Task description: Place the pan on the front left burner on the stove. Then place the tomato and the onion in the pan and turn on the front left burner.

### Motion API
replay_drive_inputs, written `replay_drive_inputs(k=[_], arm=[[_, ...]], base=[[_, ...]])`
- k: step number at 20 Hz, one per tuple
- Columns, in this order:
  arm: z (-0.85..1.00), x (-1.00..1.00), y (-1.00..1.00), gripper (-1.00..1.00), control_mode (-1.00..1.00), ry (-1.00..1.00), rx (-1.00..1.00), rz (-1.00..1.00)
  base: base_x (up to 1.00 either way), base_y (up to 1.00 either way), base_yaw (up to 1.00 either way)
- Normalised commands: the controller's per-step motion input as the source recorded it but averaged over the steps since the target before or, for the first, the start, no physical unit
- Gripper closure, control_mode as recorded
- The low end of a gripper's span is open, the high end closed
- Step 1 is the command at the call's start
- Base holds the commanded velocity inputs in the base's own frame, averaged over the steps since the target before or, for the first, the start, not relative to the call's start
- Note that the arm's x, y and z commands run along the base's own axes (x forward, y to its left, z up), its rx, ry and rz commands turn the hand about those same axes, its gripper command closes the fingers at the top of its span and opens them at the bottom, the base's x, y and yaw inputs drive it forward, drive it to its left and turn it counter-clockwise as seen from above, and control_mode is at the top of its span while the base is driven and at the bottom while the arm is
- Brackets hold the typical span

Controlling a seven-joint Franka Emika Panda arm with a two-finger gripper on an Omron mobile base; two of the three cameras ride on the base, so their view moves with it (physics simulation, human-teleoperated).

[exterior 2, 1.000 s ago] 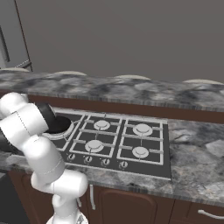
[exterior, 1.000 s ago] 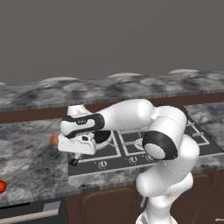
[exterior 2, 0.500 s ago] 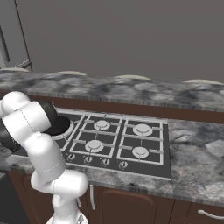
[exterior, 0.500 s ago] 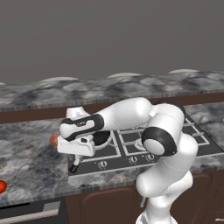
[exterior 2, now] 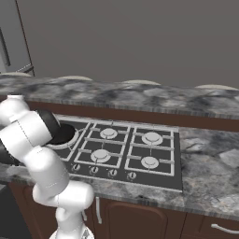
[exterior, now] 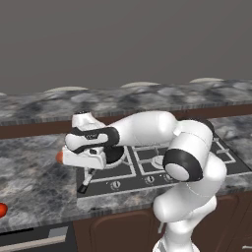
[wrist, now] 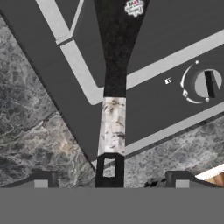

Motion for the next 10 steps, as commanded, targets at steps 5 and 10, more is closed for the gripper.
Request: replay_drive_inputs(k=[5, 10], arm=[[0.38, 0.05, 0.00, -1.00, -1.00, -0.14, 0.00, 0.03], [0.00, 0.38, 0.01, -1.00, -1.00, -0.12, 0.00, 0.14]], base=[[0.00, 0.00, 0.00], [0.00, 0.00, 0.00]])
